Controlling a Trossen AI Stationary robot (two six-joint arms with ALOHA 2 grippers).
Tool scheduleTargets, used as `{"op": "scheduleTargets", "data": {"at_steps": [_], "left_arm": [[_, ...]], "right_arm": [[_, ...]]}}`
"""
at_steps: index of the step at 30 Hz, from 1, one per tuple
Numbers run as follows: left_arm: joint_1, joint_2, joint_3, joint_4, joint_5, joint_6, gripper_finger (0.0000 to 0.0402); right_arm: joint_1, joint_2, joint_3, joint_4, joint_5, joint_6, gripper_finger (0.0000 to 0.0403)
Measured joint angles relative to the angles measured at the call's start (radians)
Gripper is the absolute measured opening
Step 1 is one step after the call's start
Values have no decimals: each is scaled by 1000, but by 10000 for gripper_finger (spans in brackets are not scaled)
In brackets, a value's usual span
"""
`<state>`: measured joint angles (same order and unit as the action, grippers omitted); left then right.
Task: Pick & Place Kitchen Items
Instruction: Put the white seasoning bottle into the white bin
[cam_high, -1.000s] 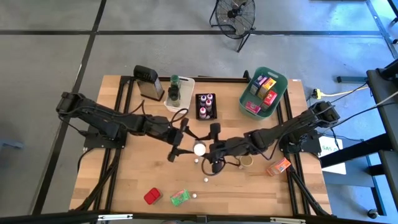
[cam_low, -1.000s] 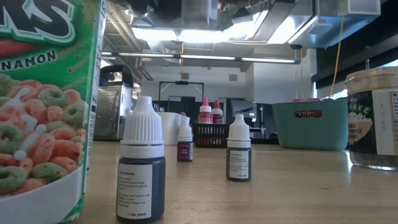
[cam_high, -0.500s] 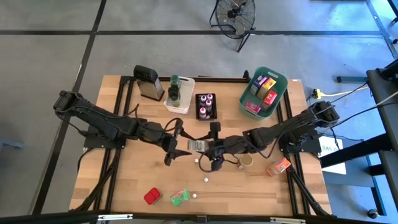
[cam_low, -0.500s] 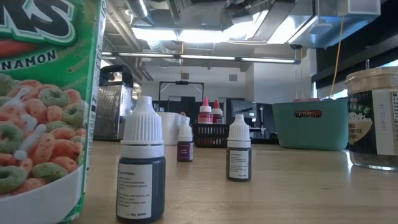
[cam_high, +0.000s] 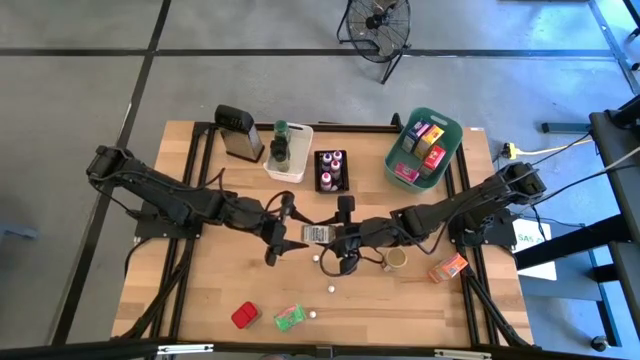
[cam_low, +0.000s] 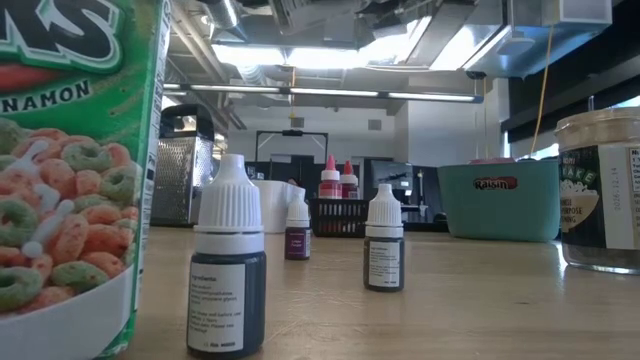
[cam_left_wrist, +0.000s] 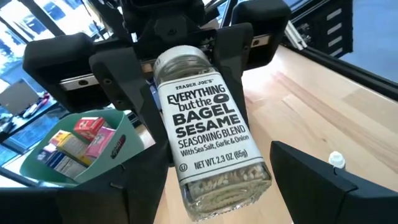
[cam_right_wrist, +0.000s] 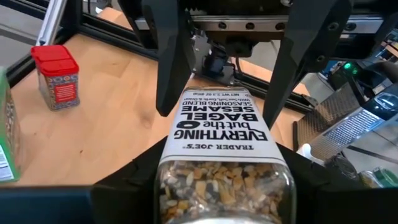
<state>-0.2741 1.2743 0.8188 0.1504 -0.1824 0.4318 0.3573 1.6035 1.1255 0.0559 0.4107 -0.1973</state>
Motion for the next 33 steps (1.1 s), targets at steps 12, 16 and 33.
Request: {"op": "scheduleTargets", "data": {"at_steps": [12, 16, 33], "left_arm": [[0, 0, -1, -44, -39, -34, 271], [1, 8, -1, -30, -36, -35, 268], [2, 56, -4, 21, -63, -9, 210]], "right_arm": [[4, -1, 0, 18, -3, -20, 203], [2, -1, 0, 20, -17, -20, 203], [-6, -3, -2, -6, -11, 3, 212]]}}
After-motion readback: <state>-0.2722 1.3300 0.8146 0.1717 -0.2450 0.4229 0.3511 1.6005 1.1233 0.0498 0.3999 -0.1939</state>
